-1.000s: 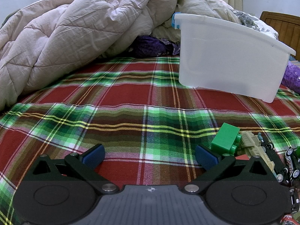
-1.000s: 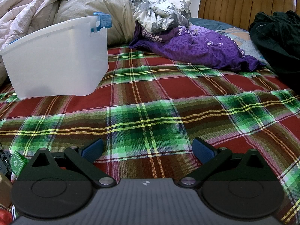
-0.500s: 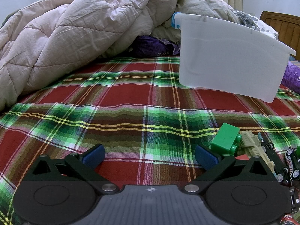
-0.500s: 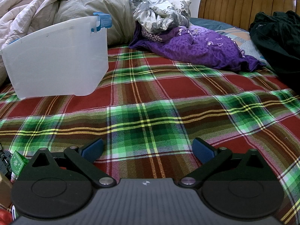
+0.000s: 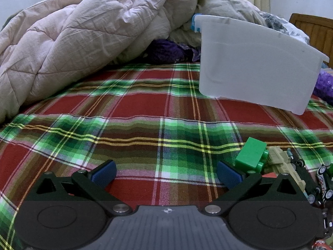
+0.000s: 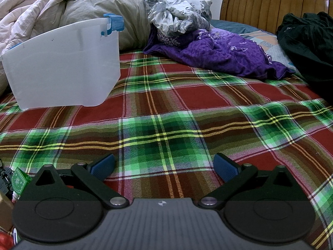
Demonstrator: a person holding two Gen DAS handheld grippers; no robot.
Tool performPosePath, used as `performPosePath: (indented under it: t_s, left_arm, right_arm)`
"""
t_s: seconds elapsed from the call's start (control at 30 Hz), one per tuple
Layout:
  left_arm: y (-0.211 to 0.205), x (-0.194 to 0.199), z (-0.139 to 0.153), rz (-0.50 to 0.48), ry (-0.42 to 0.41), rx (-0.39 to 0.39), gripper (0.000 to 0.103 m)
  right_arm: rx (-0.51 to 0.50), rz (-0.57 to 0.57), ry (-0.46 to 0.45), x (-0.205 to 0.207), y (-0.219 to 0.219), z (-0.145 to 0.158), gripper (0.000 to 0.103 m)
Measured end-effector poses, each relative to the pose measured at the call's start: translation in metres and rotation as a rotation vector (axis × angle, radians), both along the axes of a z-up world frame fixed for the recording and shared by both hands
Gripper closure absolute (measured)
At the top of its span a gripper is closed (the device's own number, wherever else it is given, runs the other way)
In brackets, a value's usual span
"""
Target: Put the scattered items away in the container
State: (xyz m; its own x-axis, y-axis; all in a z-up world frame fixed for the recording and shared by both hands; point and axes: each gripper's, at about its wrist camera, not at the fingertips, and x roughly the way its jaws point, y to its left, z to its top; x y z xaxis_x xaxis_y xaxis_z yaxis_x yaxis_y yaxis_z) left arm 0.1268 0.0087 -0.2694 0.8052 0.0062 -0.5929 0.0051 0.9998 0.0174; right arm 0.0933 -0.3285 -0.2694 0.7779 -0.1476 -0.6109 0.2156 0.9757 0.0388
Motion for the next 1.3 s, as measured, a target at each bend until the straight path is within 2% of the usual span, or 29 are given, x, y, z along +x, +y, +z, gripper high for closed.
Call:
performPosePath:
  t_s: [0.57,0.83,0.9,0.97,1.03,1.13,1.3]
  left_arm:
    - [-0.002,-0.001,0.0,0.0,0.0,0.002,0.0]
    - [0.003,-0.003,0.005,-0.029,-0.001,-0.026,0.0]
    - [0.005,-0.006,0.009,-0.067,-0.016,-0.017,0.0]
    - [0.005,-0.013,0.015,-0.068,-0.056,0.026,0.0]
    - [0.006,-0.019,0.024,-0.073,-0.093,0.046,0.0]
    - [0.01,-0.023,0.038,-0.069,-0.087,0.027,0.0]
    - [0.013,-0.03,0.061,-0.043,-0.063,0.027,0.0]
  right_arm:
    - [0.002,0.0,0.0,0.0,0.0,0.0,0.0]
    - [-0.001,0.004,0.003,0.001,0.002,0.0,0.0]
    - [0.001,0.023,-0.003,-0.001,0.001,0.002,0.0]
    - [0.003,0.049,-0.004,-0.003,-0.001,0.005,0.0]
    - [-0.023,0.06,-0.029,-0.007,0.001,0.012,0.0]
    - [-0.076,0.075,-0.103,-0.018,0.01,0.026,0.0]
    - [-0.03,0.132,-0.161,-0.037,0.022,0.051,0.0]
